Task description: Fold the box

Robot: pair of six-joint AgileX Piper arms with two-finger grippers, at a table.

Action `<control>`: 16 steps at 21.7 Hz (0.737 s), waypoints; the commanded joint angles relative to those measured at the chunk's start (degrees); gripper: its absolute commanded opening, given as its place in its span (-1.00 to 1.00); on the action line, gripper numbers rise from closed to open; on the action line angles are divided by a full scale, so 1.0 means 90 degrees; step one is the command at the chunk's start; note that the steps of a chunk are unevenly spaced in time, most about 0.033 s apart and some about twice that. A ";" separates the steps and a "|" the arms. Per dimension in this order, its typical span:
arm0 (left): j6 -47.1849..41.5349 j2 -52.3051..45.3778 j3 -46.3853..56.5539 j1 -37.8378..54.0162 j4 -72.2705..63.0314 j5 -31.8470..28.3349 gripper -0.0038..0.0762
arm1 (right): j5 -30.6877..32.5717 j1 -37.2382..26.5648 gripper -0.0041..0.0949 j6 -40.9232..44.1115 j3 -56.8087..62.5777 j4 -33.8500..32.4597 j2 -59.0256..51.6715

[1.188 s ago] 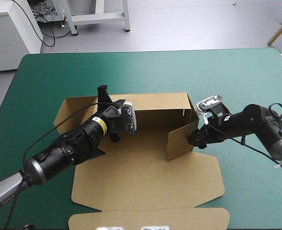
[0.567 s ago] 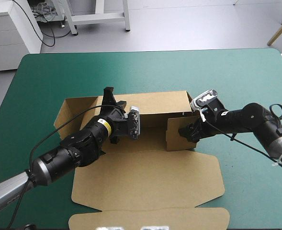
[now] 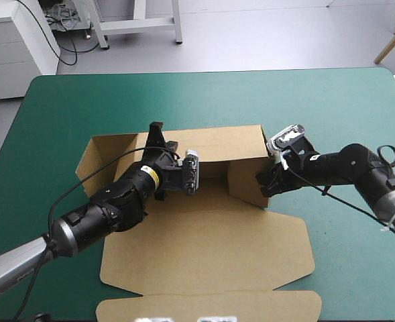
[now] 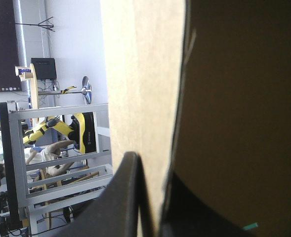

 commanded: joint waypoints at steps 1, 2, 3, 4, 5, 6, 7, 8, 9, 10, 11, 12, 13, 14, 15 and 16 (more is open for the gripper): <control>-0.0151 0.0215 0.0208 -0.0026 -0.1131 0.0508 -0.93 | 0.0187 -0.0021 -0.57 -0.0061 -0.0157 0.0309 -0.0164; -0.0151 0.0215 0.0208 -0.0026 -0.1131 0.0519 -0.93 | 0.0248 -0.0021 -0.66 -0.0061 -0.0157 0.0324 -0.0164; -0.0151 0.0215 0.0208 -0.0026 -0.1131 0.0520 -0.93 | 0.0296 -0.0021 -0.74 -0.0061 -0.0157 0.0368 -0.0164; -0.0151 0.0215 0.0208 -0.0026 -0.1131 0.0485 -0.93 | 0.0364 -0.0021 -0.89 -0.0061 -0.0157 0.0450 -0.0164; -0.0151 0.0215 0.0208 -0.0026 -0.1131 0.0469 -0.93 | 0.0374 -0.0021 -0.96 -0.0061 -0.0157 0.0499 -0.0164; -0.0151 0.0215 0.0208 -0.0026 -0.1115 0.0448 -0.93 | 0.0374 -0.0021 -0.95 -0.0061 -0.0157 0.0509 -0.0164; -0.0151 0.0203 0.0208 -0.0026 -0.1115 0.0418 -0.93 | 0.0374 -0.0021 -0.95 -0.0061 -0.0157 0.0509 -0.0164; -0.0163 0.0192 0.0208 -0.0026 -0.1115 0.0391 -0.92 | 0.0374 -0.0021 -0.95 -0.0061 -0.0157 0.0509 -0.0164; -0.0163 0.0166 0.0196 -0.0026 -0.1089 0.0341 -0.89 | 0.0374 -0.0021 -0.95 -0.0061 -0.0157 0.0509 -0.0164; -0.0163 0.0104 0.0196 -0.0026 -0.1089 0.0218 -0.77 | 0.0374 -0.0021 -0.95 -0.0061 -0.0157 0.0509 -0.0164; -0.0173 0.0063 0.0196 -0.0032 -0.1089 0.0157 -0.69 | 0.0374 -0.0021 -0.95 -0.0061 -0.0157 0.0509 -0.0164; -0.0173 -0.0028 0.0196 -0.0032 -0.1089 0.0069 -0.52 | 0.0329 -0.0021 -0.95 -0.0061 -0.0157 0.0494 -0.0164; -0.0201 -0.0088 0.0196 -0.0032 -0.1089 0.0027 -0.41 | 0.0295 -0.0021 -0.95 -0.0061 -0.0157 0.0463 -0.0164; -0.0267 -0.0202 0.0196 -0.0032 -0.1106 -0.0034 -0.15 | 0.0223 -0.0021 -0.95 -0.0051 -0.0157 0.0404 -0.0164; -0.0340 -0.0255 0.0196 -0.0032 -0.1106 -0.0035 -0.08 | 0.0195 -0.0021 -0.95 -0.0051 -0.0157 0.0406 -0.0164; -0.0496 -0.0380 0.0148 -0.0032 -0.1106 -0.0045 0.13 | 0.0029 -0.0021 -0.95 0.0004 -0.0157 0.0358 -0.0164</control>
